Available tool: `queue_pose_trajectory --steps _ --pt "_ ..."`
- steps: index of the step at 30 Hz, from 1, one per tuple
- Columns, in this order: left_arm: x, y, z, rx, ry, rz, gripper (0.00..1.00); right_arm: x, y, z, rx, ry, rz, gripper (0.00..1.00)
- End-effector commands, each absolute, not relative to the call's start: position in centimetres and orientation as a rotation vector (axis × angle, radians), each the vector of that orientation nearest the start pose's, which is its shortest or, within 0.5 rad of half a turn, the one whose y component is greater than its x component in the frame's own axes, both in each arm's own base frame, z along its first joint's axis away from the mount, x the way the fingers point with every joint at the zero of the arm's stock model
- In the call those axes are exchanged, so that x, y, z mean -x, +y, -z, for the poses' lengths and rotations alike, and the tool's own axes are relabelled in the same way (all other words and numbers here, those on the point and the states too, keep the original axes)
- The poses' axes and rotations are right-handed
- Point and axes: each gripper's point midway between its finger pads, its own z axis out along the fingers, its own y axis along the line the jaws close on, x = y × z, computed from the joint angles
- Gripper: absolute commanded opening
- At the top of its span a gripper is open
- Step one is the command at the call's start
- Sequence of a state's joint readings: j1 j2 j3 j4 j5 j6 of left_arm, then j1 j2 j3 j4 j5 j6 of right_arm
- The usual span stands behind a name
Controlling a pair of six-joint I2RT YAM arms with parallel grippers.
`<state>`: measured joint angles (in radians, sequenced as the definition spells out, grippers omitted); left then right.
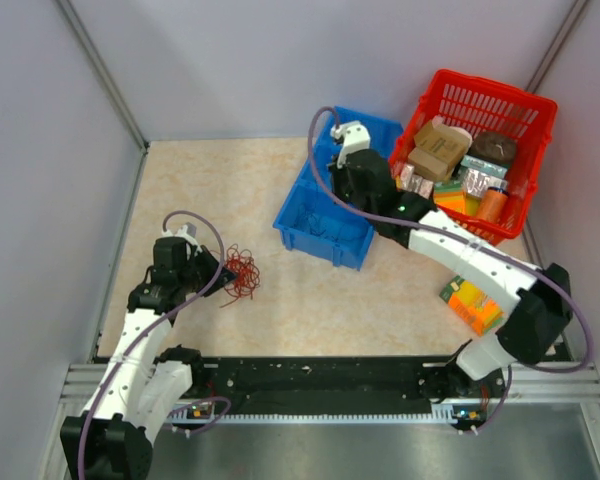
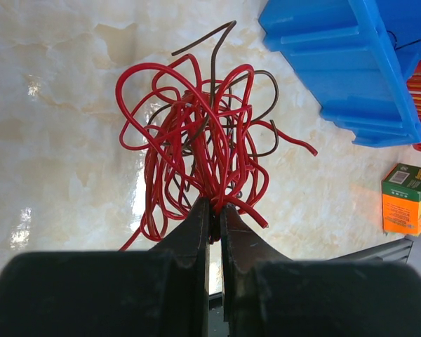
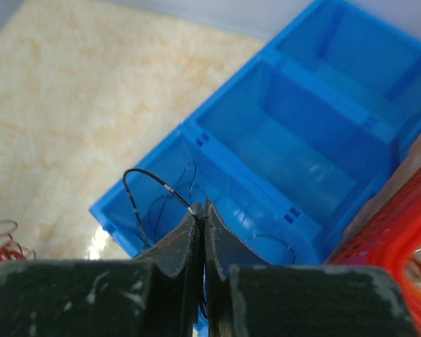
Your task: Untangle the cables
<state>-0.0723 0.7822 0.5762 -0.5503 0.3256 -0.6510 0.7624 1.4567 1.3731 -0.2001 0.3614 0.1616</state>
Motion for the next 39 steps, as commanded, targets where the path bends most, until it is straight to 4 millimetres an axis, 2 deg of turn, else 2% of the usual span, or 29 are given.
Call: queue_pose_trajectory --steps 1,3,5,8,12,15,19,23,26,28,30,31,33,35,36,37,39 --pt "-23.5 -10.0 -15.0 0.449 2.259 0.773 0.00 -36.7 30.2 -23.1 0.415 2.067 -0.339 0.00" --pt "-23.4 -10.3 -15.1 0.444 2.262 0.791 0.00 -36.6 30.5 -19.6 0.454 2.183 -0.298 0.00" --pt "-23.4 -10.5 -15.1 0.431 2.269 0.807 0.00 -37.0 29.9 -17.3 0.477 2.257 -0.206 0.00" --pt "-23.2 -11.0 -15.1 0.401 2.284 0.841 0.00 -37.1 29.4 -15.0 0.510 2.339 -0.128 0.00" --pt "-23.0 -11.2 -15.0 0.395 2.298 0.856 0.00 -37.9 27.7 -15.0 0.431 2.367 -0.131 0.00" --pt "-22.9 -11.3 -15.0 0.394 2.293 0.859 0.00 -37.9 27.7 -14.8 0.449 2.397 -0.217 0.00" --pt "-23.1 -11.3 -15.2 0.390 2.289 0.863 0.00 -37.5 26.4 -14.0 0.469 2.437 -0.149 0.00" --pt "-23.0 -11.5 -15.1 0.393 2.292 0.878 0.00 -37.1 26.3 -14.0 0.474 2.448 -0.182 0.03" --pt "-23.0 -11.6 -15.0 0.391 2.290 0.884 0.00 -36.7 28.5 -14.2 0.560 2.443 -0.319 0.13" --pt "-23.0 -11.8 -15.1 0.388 2.288 0.901 0.00 -36.7 29.8 -14.6 0.588 2.443 -0.386 0.26" --pt "-22.9 -12.0 -15.3 0.381 2.290 0.919 0.02 -36.8 30.4 -15.9 0.589 2.418 -0.422 0.40" --pt "-22.8 -12.1 -15.3 0.376 2.292 0.927 0.05 -36.6 30.5 -16.8 0.585 2.401 -0.430 0.47" --pt "-22.7 -12.4 -15.3 0.349 2.288 0.952 0.12 -36.2 30.3 -19.0 0.575 2.351 -0.441 0.55" --pt "-22.3 -13.0 -15.2 0.307 2.294 1.001 0.11 -35.1 30.2 -20.5 0.588 2.316 -0.439 0.62" --pt "-22.2 -13.4 -15.3 0.283 2.292 1.028 0.03 -34.2 30.3 -21.1 0.607 2.298 -0.448 0.64" --pt "-22.0 -13.9 -15.5 0.250 2.286 1.071 0.00 -33.2 30.4 -21.4 0.630 2.291 -0.463 0.65" --pt "-21.6 -15.2 -16.4 0.152 2.238 1.193 0.00 -30.0 31.9 -21.8 0.722 2.255 -0.548 0.67"
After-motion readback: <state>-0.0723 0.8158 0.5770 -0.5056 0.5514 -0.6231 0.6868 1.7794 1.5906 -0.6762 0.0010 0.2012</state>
